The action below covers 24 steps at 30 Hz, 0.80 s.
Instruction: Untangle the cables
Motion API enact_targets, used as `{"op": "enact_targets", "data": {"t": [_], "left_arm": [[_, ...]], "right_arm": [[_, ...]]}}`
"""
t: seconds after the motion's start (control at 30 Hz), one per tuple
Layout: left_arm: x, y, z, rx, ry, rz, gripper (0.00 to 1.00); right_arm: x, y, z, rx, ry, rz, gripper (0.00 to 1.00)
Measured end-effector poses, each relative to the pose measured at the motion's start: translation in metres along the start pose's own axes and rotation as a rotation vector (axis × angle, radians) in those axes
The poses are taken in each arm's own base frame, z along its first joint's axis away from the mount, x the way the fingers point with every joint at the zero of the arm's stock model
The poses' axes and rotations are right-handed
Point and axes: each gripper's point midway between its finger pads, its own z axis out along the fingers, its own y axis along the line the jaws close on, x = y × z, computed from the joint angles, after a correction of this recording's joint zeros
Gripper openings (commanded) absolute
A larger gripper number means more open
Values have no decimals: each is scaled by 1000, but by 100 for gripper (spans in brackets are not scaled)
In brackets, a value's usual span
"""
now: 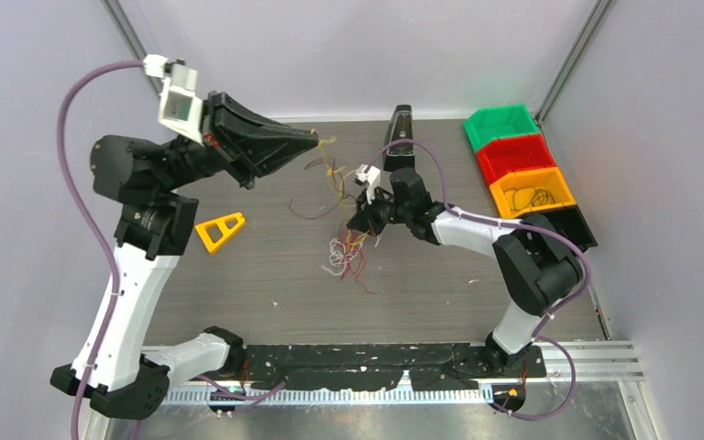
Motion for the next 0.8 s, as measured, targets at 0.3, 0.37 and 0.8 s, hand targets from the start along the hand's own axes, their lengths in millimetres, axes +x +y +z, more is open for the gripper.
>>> {"op": "enact_targets", "data": {"t": [0.3,0.37,0.8], "left_arm": [[-44,-19,0,15,-60,105,0],[-48,-18,0,13,-63,112,0],[-120,-51,1,7,-184,289,0]], "right_arm": [[23,-8,1,0,63,54,6],[23,-10,1,3,65,59,5],[70,-34,-6,104,195,172,6]]}}
